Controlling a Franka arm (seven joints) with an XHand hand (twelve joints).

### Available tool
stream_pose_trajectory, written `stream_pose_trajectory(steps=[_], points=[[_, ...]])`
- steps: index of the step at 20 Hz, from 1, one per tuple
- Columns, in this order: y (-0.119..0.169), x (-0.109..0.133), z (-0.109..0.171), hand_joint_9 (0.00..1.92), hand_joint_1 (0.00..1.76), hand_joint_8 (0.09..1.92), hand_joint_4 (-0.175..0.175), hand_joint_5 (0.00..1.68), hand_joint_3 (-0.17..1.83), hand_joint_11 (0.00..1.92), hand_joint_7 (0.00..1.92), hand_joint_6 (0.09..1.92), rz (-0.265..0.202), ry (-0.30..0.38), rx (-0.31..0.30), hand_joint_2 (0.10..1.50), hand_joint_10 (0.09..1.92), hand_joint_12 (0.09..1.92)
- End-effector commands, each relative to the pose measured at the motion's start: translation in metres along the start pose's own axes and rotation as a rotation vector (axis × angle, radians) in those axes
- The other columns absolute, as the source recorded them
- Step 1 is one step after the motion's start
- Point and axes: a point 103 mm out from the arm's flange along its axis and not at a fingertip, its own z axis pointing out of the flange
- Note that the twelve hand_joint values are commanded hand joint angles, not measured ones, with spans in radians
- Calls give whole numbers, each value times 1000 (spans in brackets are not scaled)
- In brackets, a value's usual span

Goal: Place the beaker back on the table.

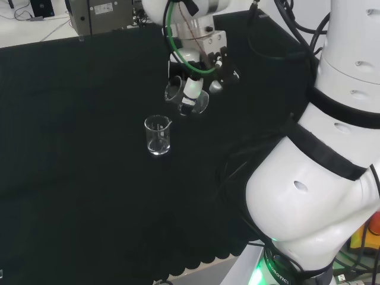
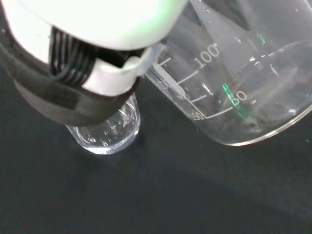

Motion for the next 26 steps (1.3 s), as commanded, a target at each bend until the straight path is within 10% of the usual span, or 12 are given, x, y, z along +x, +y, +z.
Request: stream_pose_trajectory(steps=[1,26], points=[[1,-28,10,1852,1324,210,-175,1428,544,1512,1510,299,-14,117,-114,664,87,535],[90,-90,68,1787,1319,335,-175,1374,496,1471,1440,387,-35,441,-370,703,87,529]])
